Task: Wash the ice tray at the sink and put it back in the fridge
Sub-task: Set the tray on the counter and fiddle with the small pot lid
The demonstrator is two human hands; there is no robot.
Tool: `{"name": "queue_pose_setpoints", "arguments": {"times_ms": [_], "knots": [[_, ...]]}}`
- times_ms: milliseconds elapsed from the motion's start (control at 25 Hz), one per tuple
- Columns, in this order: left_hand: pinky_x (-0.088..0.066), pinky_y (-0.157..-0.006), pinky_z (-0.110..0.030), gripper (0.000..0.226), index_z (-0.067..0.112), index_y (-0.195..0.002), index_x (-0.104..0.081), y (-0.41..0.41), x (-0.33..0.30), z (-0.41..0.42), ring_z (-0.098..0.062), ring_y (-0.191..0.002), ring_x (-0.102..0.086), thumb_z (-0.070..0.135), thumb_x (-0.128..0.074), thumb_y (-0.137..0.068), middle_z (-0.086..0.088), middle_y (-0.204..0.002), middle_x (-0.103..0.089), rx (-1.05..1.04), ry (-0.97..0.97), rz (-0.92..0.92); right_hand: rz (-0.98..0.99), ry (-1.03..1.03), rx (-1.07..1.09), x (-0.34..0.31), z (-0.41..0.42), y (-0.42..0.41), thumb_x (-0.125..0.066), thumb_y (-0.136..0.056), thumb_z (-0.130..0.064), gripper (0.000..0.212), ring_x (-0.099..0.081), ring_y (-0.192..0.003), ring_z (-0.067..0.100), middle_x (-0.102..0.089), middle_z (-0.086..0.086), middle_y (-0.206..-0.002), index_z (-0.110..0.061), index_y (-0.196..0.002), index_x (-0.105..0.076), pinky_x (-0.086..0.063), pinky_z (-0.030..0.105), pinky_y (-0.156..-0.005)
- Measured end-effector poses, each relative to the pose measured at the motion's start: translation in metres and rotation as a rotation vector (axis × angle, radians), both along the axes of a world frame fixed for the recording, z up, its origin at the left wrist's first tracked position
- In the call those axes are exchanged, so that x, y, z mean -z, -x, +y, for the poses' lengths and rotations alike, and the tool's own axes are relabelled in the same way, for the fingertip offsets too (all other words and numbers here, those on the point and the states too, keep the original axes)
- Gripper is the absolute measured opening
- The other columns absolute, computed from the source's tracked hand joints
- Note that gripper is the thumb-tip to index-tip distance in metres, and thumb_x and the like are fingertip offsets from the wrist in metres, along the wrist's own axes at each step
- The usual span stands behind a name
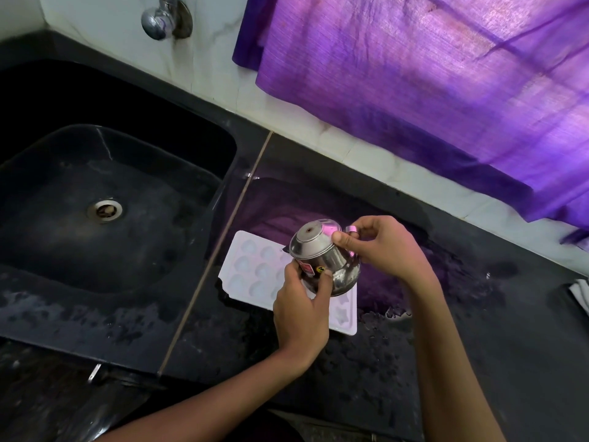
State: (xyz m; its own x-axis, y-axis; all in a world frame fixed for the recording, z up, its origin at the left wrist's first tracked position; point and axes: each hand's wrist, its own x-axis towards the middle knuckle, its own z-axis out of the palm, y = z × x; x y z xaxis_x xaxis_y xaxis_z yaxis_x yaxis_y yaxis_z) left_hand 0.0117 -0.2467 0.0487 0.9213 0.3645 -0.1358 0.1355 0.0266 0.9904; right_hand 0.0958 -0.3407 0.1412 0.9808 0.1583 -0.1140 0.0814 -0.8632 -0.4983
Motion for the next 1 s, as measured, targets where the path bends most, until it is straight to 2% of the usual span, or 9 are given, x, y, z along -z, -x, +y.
{"name": "queue_pose_setpoints", "arguments": {"times_ms": [320,560,800,1000], "knots": [[-0.04,-0.073,-0.02,0.029,0.017,-0.112,-0.054,-0.01,-0.002,-0.001,-0.006,-0.089,-0.057,0.032,-0.059,-0.088,0.013,-0.097,-0.062,-0.02,0.007,0.022,-0.024,0.058,-0.02,0.002,0.001,-0.015,-0.056,-0.055,-0.074,0.061,-0.067,-0.07,0.013,-0.071,-0.002,-0.073,-0.018,-0.077,-0.068,-0.055,0.037,-0.072],[-0.044,-0.076,-0.024,0.026,0.018,-0.11,-0.053,-0.014,-0.003,-0.001,-0.006,-0.087,-0.057,0.03,-0.06,-0.088,0.013,-0.096,-0.062,-0.032,0.014,0.023,-0.018,0.059,-0.026,0.001,0.004,-0.018,-0.055,-0.056,-0.072,0.06,-0.067,-0.069,0.011,-0.071,-0.004,-0.075,-0.019,-0.08,-0.069,-0.055,0.035,-0.071],[-0.046,-0.078,-0.026,0.026,0.017,-0.109,-0.053,-0.015,-0.005,-0.003,-0.008,-0.088,-0.058,0.031,-0.059,-0.088,0.013,-0.095,-0.061,-0.03,0.011,0.031,-0.036,0.089,-0.037,-0.002,0.004,-0.02,-0.066,-0.07,-0.059,0.043,-0.067,-0.07,0.014,-0.071,-0.002,-0.074,-0.018,-0.079,-0.069,-0.056,0.036,-0.072],[-0.042,-0.076,-0.023,0.027,0.016,-0.11,-0.053,-0.015,-0.006,-0.003,-0.005,-0.085,-0.055,0.031,-0.059,-0.088,0.012,-0.097,-0.062,-0.036,0.006,0.027,-0.034,0.077,-0.041,-0.004,0.005,-0.018,-0.059,-0.06,-0.07,0.055,-0.067,-0.07,0.015,-0.071,-0.001,-0.074,-0.018,-0.079,-0.069,-0.057,0.04,-0.073]]}}
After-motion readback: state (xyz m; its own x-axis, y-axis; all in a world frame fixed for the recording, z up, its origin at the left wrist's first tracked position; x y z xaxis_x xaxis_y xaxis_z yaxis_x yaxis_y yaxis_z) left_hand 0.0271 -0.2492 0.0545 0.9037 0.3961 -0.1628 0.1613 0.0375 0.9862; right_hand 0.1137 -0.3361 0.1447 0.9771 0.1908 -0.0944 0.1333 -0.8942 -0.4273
